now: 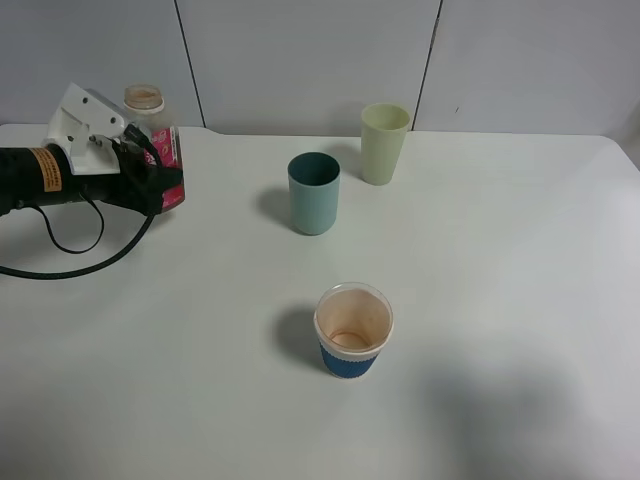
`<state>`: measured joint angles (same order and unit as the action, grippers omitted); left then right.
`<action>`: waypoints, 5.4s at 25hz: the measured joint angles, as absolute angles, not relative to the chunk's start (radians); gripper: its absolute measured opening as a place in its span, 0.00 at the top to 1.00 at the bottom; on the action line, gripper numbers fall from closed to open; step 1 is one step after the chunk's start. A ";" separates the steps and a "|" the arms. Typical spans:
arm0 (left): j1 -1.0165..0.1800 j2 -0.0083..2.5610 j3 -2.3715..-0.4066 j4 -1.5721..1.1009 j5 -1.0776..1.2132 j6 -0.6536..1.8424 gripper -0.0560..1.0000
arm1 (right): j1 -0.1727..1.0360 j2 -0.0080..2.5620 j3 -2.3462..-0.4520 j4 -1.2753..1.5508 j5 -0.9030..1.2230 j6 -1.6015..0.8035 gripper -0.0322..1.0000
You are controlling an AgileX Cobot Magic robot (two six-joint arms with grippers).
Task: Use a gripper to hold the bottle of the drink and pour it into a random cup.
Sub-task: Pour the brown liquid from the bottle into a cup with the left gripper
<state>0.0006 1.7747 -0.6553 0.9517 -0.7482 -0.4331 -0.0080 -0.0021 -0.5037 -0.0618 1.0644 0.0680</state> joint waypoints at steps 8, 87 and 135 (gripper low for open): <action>-0.134 1.750 -0.654 0.869 -0.634 -0.414 0.61 | -0.008 -0.002 -0.504 -0.062 1.064 0.068 0.00; -0.489 1.852 -1.036 1.066 0.045 -0.347 0.62 | -0.008 -0.002 -0.504 -0.062 1.064 0.068 0.00; -0.518 1.919 -1.072 1.307 0.203 -0.354 0.62 | -0.008 -0.002 -0.504 -0.062 1.064 0.068 0.00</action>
